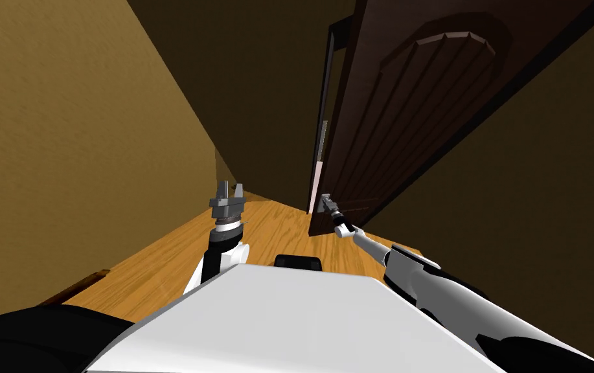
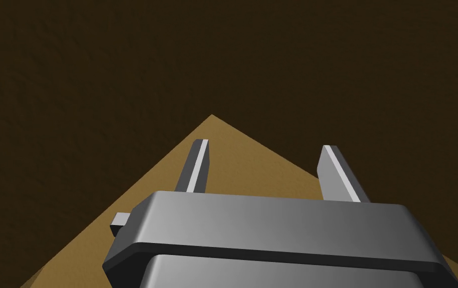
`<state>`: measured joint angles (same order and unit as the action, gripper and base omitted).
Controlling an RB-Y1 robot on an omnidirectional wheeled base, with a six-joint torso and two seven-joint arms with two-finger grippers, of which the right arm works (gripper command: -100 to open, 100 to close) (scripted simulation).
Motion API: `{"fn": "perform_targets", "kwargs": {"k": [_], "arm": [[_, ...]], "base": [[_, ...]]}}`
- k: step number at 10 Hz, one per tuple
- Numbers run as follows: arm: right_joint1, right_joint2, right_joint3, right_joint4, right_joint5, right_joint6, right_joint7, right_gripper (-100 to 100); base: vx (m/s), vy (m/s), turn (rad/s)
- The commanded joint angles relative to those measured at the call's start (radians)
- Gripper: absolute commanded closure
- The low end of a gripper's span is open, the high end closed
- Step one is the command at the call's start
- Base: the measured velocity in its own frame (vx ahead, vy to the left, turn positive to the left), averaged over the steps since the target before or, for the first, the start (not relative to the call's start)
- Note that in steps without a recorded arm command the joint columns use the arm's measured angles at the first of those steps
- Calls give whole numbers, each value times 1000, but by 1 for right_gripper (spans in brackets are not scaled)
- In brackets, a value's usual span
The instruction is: Pull the door open
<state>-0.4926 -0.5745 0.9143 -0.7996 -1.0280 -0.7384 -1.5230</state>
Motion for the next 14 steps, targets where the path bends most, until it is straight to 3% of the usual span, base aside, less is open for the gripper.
{"fn": "perform_targets", "kwargs": {"k": [1, 9, 14], "arm": [[3, 15, -33, -10, 2, 6, 25, 100], [46, 65, -204, -7, 2, 69, 128, 100], [80, 105, -340, -5, 2, 119, 211, 100]], "base": [[-86, -77, 157], [-87, -78, 199], [-111, -89, 232]]}}
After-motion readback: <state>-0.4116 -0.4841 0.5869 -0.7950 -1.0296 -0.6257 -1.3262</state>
